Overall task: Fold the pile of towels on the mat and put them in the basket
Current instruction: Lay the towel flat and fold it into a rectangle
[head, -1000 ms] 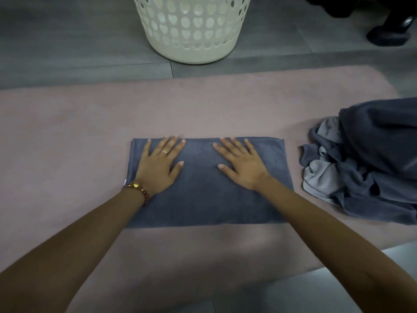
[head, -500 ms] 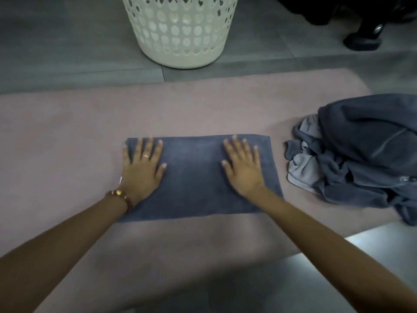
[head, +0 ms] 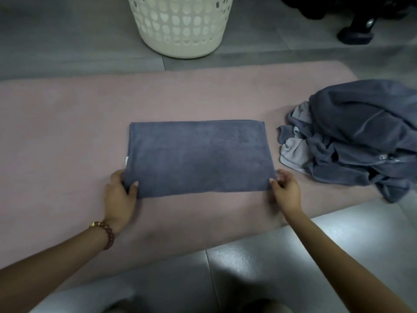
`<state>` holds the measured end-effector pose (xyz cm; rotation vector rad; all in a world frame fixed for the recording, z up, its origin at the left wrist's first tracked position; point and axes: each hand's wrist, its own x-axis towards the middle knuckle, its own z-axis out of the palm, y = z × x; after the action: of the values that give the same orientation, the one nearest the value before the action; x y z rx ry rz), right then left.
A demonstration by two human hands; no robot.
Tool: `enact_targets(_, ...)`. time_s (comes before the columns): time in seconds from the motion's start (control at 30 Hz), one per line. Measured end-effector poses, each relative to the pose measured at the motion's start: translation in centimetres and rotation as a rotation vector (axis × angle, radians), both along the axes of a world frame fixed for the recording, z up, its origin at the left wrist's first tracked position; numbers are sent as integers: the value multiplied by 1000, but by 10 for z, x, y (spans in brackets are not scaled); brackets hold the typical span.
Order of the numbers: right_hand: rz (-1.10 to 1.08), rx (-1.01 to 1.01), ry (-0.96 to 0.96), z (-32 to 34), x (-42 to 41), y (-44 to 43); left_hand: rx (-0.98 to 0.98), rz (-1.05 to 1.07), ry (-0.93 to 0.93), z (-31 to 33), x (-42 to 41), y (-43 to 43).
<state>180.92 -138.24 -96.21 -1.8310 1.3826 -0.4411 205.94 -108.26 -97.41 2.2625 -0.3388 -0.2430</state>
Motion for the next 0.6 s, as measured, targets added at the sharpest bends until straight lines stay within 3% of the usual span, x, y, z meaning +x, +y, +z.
enact_targets(0.17,106,130,-68,10,4,-7,-5,12,95,14,-2,3)
enact_targets(0.3,167,101,-63,18,11,-6,-4,-101,55,24,7,8)
enact_targets(0.47,75,73,-13,21,13,-13,-22,-64,33,20,16,12)
enact_targets(0.6,61,47,112,19,8,-15,192,-19,-28,12,9,15)
